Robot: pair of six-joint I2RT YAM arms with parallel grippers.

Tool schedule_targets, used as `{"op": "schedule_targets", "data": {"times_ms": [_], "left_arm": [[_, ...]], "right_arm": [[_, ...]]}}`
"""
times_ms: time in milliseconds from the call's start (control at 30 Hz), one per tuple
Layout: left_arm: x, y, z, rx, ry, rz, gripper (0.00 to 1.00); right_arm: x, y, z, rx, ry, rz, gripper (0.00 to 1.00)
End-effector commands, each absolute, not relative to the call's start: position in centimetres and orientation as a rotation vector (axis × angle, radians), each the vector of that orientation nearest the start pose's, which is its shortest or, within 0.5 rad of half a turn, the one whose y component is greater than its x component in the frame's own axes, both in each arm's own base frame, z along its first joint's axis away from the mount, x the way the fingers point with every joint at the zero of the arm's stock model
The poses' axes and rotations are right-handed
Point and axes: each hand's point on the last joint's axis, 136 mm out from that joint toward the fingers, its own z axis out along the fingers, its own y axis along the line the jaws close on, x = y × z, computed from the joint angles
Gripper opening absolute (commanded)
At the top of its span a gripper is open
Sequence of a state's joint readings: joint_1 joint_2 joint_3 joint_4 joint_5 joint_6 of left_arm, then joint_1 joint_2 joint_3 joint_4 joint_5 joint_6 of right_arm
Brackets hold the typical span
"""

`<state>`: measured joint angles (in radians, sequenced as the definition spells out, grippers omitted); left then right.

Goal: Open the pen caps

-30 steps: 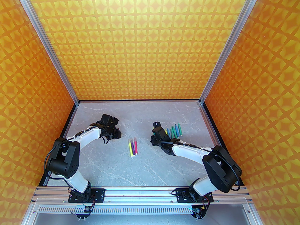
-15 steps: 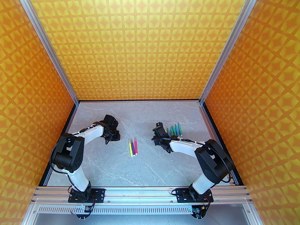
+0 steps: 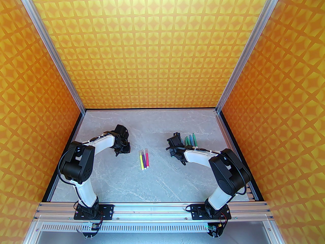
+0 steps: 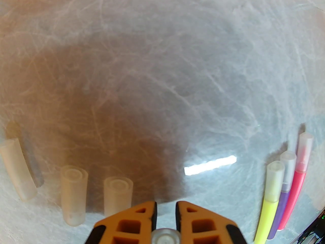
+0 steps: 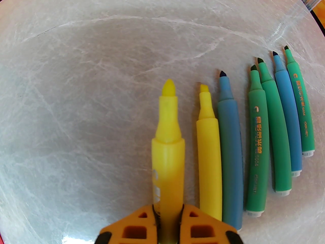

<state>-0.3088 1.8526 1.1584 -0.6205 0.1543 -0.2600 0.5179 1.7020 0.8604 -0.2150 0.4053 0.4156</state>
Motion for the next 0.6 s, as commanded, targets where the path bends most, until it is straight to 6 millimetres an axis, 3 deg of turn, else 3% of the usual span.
{"op": "schedule_targets", "data": {"times_ms": [0,567], "left_arm": [[35.89,-14.04,1.82,0.114,2.932,-0.282,0.17],[35.87,-13.87,1.22,0.129,2.943,-0.24,0.26]], "right_arm": [[36.14,11.68,2.57,0.058,2.527,-0.231,0.0],[36.33,11.36,2.19,0.054,2.56,-0.294,0.09]]}}
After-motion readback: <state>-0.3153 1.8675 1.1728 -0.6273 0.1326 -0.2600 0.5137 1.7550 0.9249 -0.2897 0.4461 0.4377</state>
